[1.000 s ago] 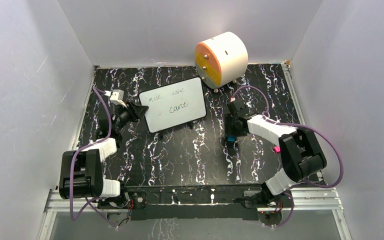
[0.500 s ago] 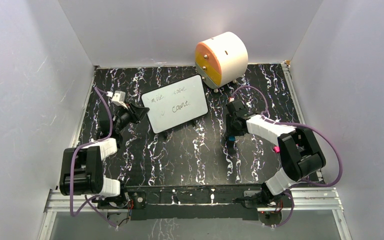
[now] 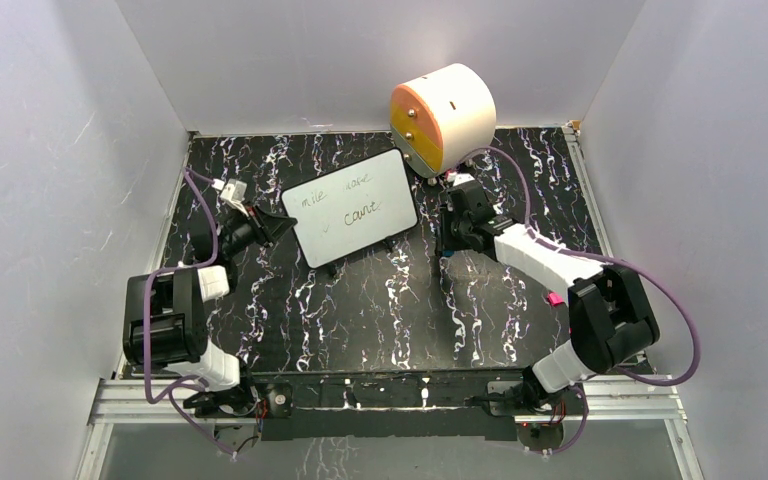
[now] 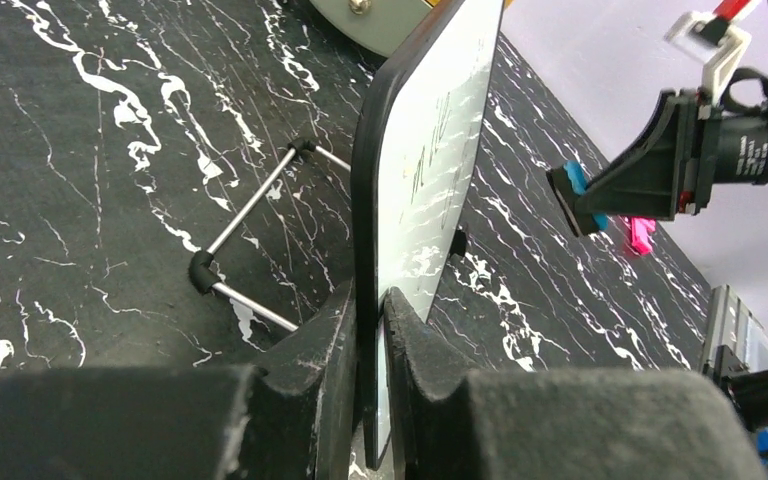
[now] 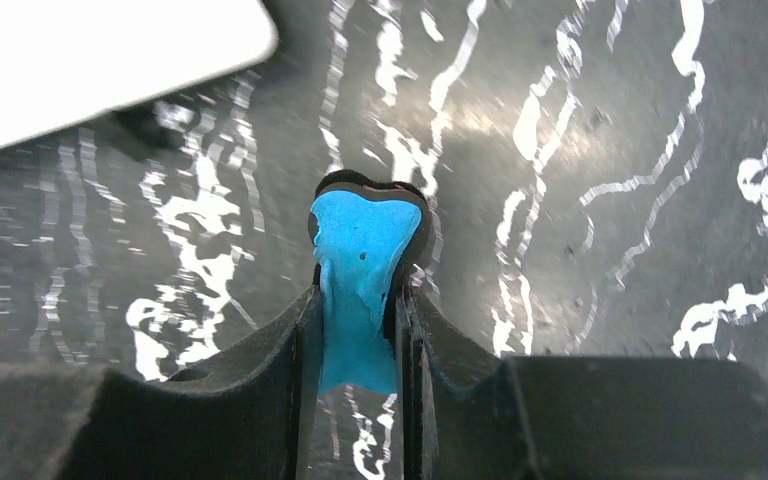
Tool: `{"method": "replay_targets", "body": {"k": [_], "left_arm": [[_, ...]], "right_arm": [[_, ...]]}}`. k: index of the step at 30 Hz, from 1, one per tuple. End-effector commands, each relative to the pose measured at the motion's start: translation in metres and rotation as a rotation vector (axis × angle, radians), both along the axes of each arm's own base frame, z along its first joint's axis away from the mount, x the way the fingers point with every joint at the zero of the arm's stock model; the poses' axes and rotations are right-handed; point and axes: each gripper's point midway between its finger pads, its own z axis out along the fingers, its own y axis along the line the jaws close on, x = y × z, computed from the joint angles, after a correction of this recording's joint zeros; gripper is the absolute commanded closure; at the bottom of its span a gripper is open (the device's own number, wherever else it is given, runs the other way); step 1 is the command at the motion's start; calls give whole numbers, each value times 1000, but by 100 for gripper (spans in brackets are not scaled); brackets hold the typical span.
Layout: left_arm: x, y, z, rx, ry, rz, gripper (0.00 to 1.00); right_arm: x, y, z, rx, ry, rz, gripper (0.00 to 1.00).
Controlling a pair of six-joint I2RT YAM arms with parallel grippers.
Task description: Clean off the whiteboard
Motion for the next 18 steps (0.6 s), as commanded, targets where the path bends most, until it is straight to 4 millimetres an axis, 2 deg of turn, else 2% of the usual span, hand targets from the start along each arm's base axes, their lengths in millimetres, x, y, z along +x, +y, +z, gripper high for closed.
{"method": "replay_targets", "body": {"k": [1,5,6,8,9,10,12,18], "left_arm": [[-1,-6,19,14,-90,-88,100],[0,-5,22,14,-84,-89,100],[2,-4,21,16,-72,-75,95],[6,1,18,28,-41,-33,65],[8,3,17,32,-29,-13,53],[9,5,18,35,-30,1,47],[10,7,20,31,-44,24,43],[12,3,19,-25,-41,7,51]], "right_arm": [[30,47,72,126,-249,115,76],[35,78,102,189,-362,191,75],[36,87,108,194,-388,212,75],[39,102,120,201,-433,238,75],[40,111,123,205,-445,252,75],[41,118,127,210,-457,264,75],[42,134,132,216,-475,295,75],[40,185,131,191,-508,391,75]]}}
